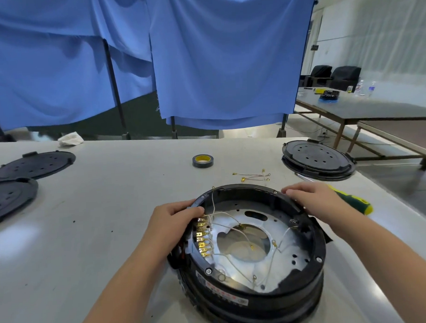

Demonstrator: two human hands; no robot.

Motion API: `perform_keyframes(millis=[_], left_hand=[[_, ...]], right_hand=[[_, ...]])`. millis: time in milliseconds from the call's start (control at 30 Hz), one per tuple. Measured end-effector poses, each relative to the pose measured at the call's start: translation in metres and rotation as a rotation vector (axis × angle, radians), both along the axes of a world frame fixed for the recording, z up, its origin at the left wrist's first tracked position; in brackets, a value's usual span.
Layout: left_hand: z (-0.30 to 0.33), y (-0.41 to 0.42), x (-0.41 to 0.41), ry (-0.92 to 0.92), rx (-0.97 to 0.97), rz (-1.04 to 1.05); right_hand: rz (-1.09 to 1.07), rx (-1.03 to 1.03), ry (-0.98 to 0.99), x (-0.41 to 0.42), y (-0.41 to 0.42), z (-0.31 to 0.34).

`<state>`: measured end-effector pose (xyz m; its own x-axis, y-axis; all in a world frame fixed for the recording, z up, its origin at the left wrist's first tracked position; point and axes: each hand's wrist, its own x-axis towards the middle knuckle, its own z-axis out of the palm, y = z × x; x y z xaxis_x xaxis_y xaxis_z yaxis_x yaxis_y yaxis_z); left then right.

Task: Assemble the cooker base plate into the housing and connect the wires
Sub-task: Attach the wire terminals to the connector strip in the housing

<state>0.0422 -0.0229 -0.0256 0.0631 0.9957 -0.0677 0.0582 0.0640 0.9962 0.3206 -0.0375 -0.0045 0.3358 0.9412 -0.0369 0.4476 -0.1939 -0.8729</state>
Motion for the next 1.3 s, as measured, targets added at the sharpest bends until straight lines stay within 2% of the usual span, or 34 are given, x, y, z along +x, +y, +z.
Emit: perform_keyframes(millis=[100, 367, 533, 700, 967, 1100, 1200, 1300], left_hand=[[0.001, 0.0, 0.001, -0.01, 0.027, 0.029], [0.005, 0.005, -0.004, -0.005, 0.06, 0.085], [0.004, 0.011, -0.008, -0.024, 0.049, 0.136], [0.005, 0.012, -0.008, -0.022, 0.051, 0.144], [0.005, 0.012, -0.007, -0.024, 0.048, 0.146], [0.005, 0.012, -0.008, -0.032, 0.045, 0.141], [0.005, 0.011, -0.008, -0.028, 0.041, 0.126], [0.005, 0.011, -0.008, -0.003, 0.032, 0.114]], right_hand=[[0.071, -0.095, 0.071, -0.002, 0.002, -0.003], [0.184, -0.16, 0.009, -0.002, 0.03, 0.002], [0.245, -0.04, -0.324, -0.003, 0.07, -0.007], [0.339, -0.098, -0.557, 0.001, 0.1, -0.027], [0.309, -0.088, -0.751, 0.007, 0.105, -0.03], [0.222, 0.01, -0.654, 0.01, 0.1, -0.03], [0.088, 0.12, -0.421, 0.01, 0.093, -0.022], [0.084, 0.204, -0.219, 0.006, 0.082, -0.009]])
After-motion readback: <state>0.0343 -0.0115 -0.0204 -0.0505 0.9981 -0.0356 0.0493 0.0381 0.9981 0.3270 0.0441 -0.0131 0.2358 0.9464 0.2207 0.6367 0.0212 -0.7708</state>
